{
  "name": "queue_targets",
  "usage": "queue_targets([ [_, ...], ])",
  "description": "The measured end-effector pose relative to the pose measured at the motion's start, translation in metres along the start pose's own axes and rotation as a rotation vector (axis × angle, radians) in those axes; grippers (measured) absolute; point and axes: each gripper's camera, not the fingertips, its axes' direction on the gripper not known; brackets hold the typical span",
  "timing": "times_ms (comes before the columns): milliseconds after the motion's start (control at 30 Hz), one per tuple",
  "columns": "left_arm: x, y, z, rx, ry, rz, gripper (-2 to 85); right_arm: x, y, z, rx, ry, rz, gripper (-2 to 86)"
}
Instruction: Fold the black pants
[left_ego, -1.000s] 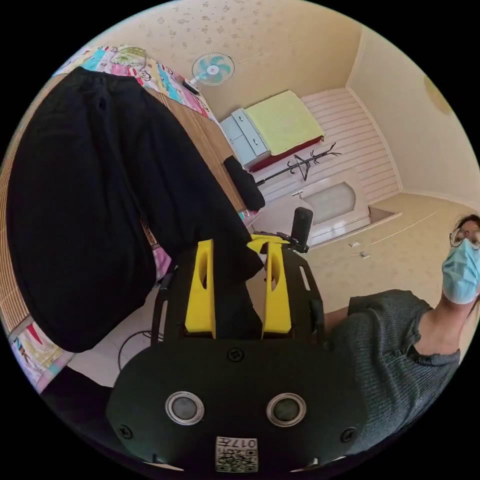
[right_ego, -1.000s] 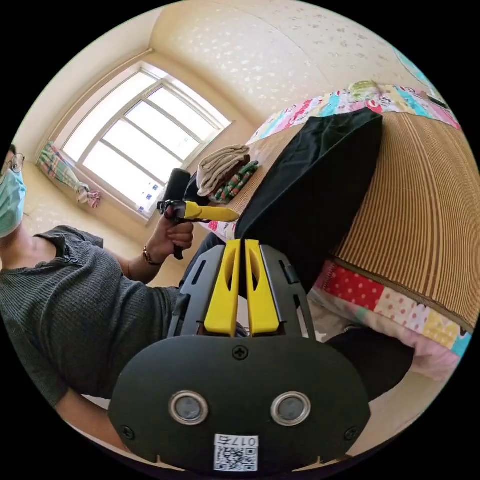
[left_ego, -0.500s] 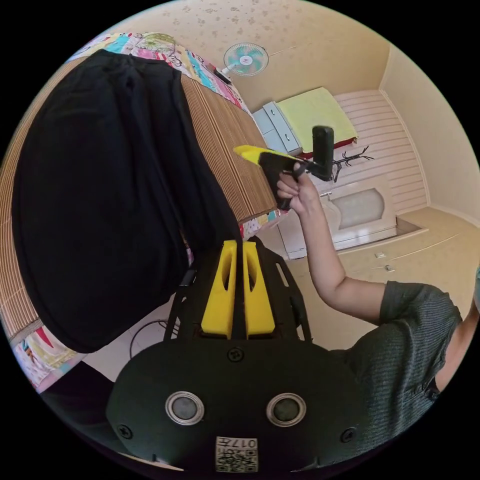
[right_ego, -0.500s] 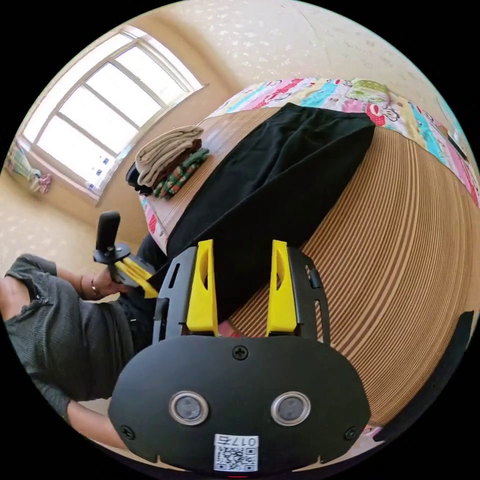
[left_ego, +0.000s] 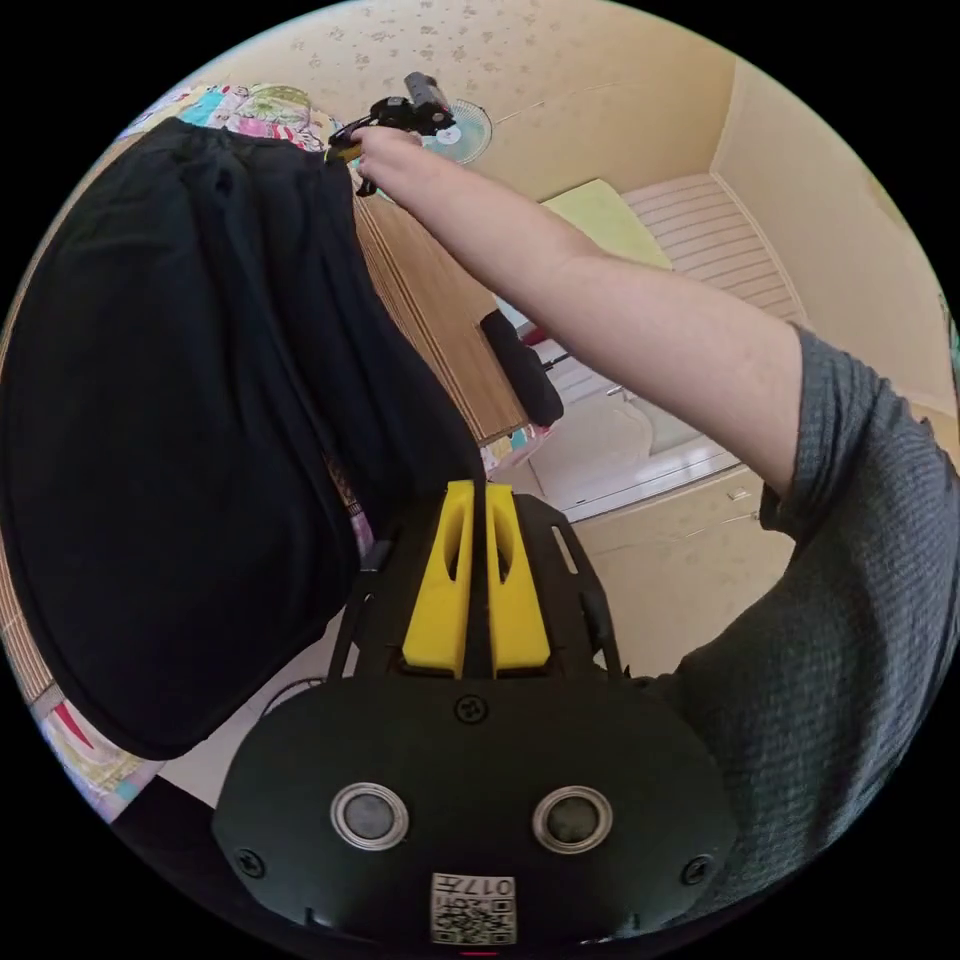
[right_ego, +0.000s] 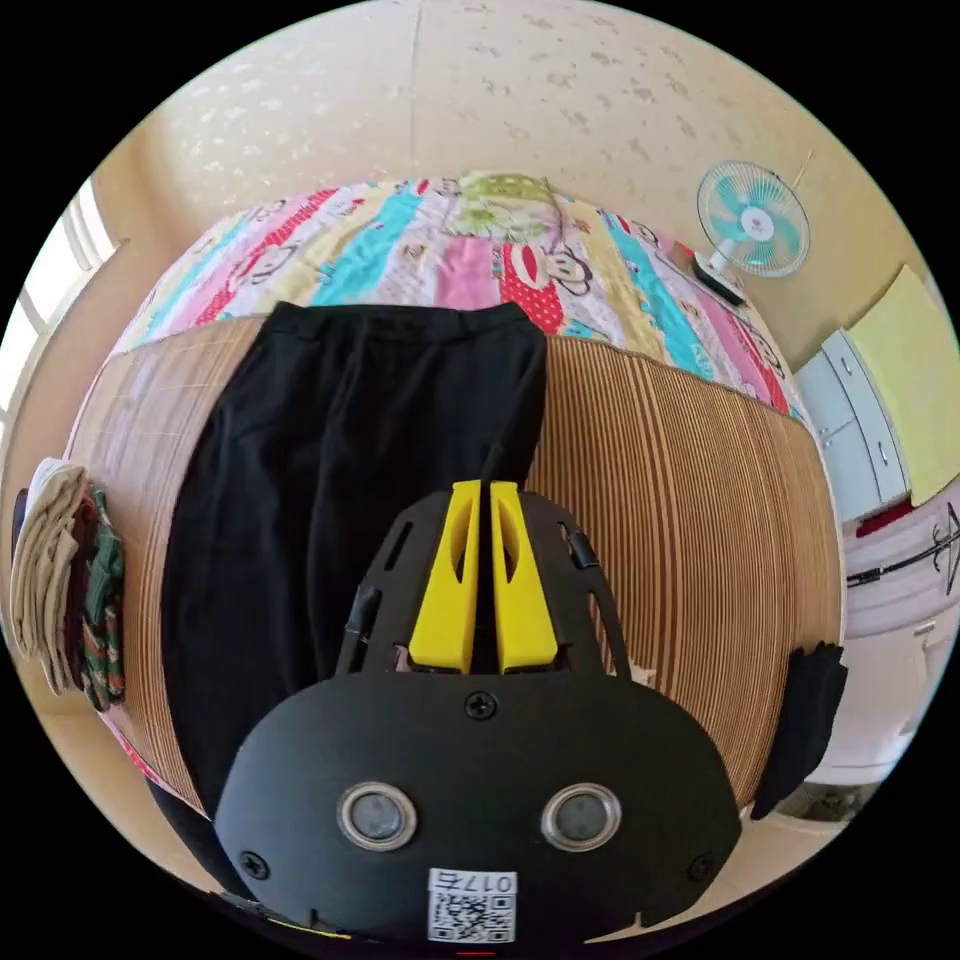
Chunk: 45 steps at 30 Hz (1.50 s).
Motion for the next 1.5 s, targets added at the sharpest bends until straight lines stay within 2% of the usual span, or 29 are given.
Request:
queue_targets([
  [33,-0.017,0.018,-0.013,0.016,0.077,-0.053,-0.8,-0.034,-0.001,-0.02,0.064,-0.051,-0.083,2.9],
  [100,-0.032,0.046,-0.034,0.037,0.115,-0.129,-0.9,-0.068,-0.006,-0.028,0.078,-0.184,-0.131,2.8],
  [167,-0.034,0.07,-0.059,0.063,0.049,-0.156,-0.8,-0.089,-0.012,-0.005,0.036,-0.475,-0.128,3.2],
  [200,-0.031,0.083,-0.075,0.072,-0.007,-0.15,-0.8,-0.089,-0.012,0.002,0.03,-0.56,-0.12,3.4],
  [267,-0.028,0.097,-0.094,0.082,-0.11,-0.158,-0.7,-0.073,0.004,0.024,0.027,-0.9,-0.046,4.3],
  [333,-0.032,0.109,-0.114,0.093,-0.229,-0.203,-0.5,-0.05,0.034,0.029,0.03,-0.991,0.074,5.6],
  [500,-0.044,0.119,-0.129,0.093,-0.239,-0.22,1.1,0.017,0.175,-0.007,-0.012,-0.918,0.143,7.1],
  [567,-0.046,0.12,-0.128,0.079,-0.231,-0.221,1.0,0.041,0.257,-0.035,-0.073,-0.822,0.142,7.3],
  [700,-0.043,0.122,-0.127,0.044,-0.263,-0.225,0.3,0.046,0.358,-0.062,-0.224,-0.748,0.148,8.0],
  [867,-0.039,0.124,-0.133,0.055,-0.23,-0.268,-0.1,0.029,0.438,-0.064,-0.263,-0.905,0.27,8.4],
  [933,-0.042,0.125,-0.14,0.082,-0.119,-0.301,-0.3,0.032,0.445,-0.067,-0.249,-0.926,0.303,6.7],
  [1033,-0.03,0.124,-0.163,0.194,0.134,-0.214,-0.4,0.053,0.442,-0.095,-0.115,-1.113,0.282,3.3],
  [1133,-0.003,0.124,-0.181,0.196,0.18,-0.079,-0.5,0.07,0.439,-0.141,0.099,-1.291,0.231,1.8],
  [1167,0.001,0.125,-0.183,0.178,0.164,-0.062,-0.5,0.072,0.44,-0.156,0.164,-1.328,0.182,1.3],
  [1233,0.009,0.134,-0.187,0.112,0.03,-0.056,-0.4,0.072,0.446,-0.162,0.157,-1.31,0.162,0.9],
  [1267,0.007,0.138,-0.186,0.094,-0.021,-0.079,-0.4,0.069,0.451,-0.151,0.05,-1.231,0.181,0.7],
  [1333,-0.017,0.15,-0.176,-0.078,-0.306,-0.322,-0.2,0.061,0.459,-0.126,-0.152,-1.063,0.211,0.7],
  [1367,-0.023,0.153,-0.172,-0.138,-0.381,-0.38,-0.1,0.053,0.462,-0.115,-0.231,-0.994,0.191,0.8],
  [1433,-0.031,0.154,-0.154,-0.322,-0.566,-0.477,0.4,0.042,0.461,-0.104,-0.31,-0.916,0.169,1.2],
  [1500,-0.02,0.15,-0.152,-0.286,-0.628,-0.452,1.9,0.034,0.452,-0.102,-0.307,-0.897,0.136,1.9],
])
